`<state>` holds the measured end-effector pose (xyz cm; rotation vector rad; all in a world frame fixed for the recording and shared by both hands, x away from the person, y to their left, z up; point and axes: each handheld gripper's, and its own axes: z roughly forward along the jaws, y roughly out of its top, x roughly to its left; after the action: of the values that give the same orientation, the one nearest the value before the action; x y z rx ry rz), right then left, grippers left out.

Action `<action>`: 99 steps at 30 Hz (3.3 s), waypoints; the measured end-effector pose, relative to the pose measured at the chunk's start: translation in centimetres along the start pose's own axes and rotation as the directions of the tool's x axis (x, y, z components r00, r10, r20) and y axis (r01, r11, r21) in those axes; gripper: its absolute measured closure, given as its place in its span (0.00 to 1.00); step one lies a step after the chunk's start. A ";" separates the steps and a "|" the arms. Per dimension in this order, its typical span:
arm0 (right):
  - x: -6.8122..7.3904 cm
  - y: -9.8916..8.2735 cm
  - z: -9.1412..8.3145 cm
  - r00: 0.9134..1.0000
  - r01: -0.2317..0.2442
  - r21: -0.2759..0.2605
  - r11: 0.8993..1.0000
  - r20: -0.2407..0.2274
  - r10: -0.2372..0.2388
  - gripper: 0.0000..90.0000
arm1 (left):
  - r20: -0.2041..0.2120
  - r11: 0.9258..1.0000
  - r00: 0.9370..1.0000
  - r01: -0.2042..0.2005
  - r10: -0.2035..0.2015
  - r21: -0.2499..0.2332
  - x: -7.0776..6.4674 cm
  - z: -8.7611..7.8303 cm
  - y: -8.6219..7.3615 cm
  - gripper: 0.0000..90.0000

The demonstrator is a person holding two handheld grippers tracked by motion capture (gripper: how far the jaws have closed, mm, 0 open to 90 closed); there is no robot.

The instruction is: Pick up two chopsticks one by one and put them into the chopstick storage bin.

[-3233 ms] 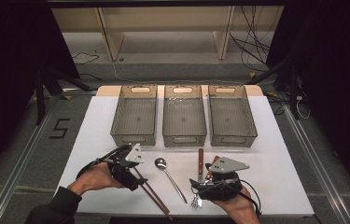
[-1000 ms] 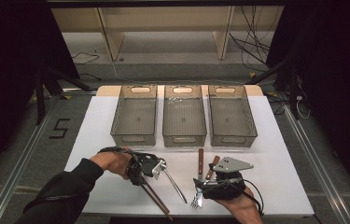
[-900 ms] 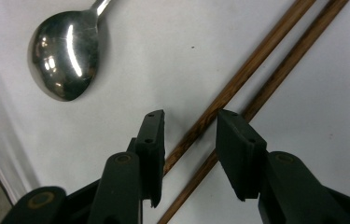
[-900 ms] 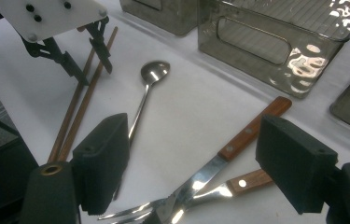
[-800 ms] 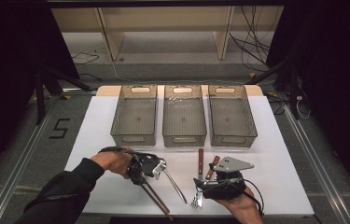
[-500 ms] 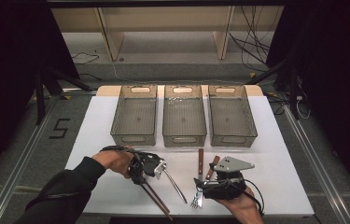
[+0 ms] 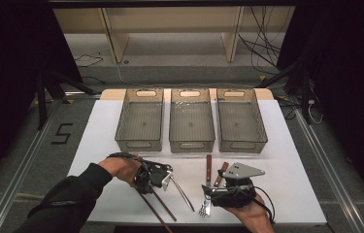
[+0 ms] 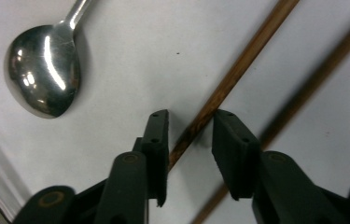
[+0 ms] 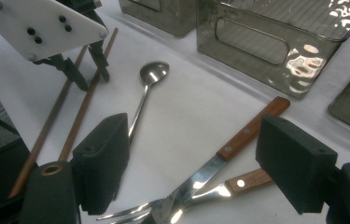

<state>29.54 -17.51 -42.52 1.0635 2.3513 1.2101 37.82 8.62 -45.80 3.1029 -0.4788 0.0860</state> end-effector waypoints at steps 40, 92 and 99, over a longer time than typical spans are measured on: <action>0.1 0.0 0.0 1.000 -0.002 -0.008 1.000 -0.006 0.002 0.30 | -0.079 0.997 0.997 -0.025 0.019 -0.069 0.3 -3.0 -0.9 0.95; -0.4 -0.8 -1.4 1.000 -0.016 -0.124 0.992 -0.003 0.015 0.29 | -0.148 0.388 0.388 0.666 -0.910 -0.637 10.4 -12.7 -11.4 0.94; -0.4 -0.9 -1.5 1.000 -0.018 -0.125 0.992 -0.007 0.018 0.29 | -0.155 0.366 0.351 0.681 -0.923 -0.634 11.6 -11.4 -12.3 0.94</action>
<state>28.58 -19.04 -42.38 1.0433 2.2416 1.3485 51.98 16.91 -33.66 2.2627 1.0078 0.6285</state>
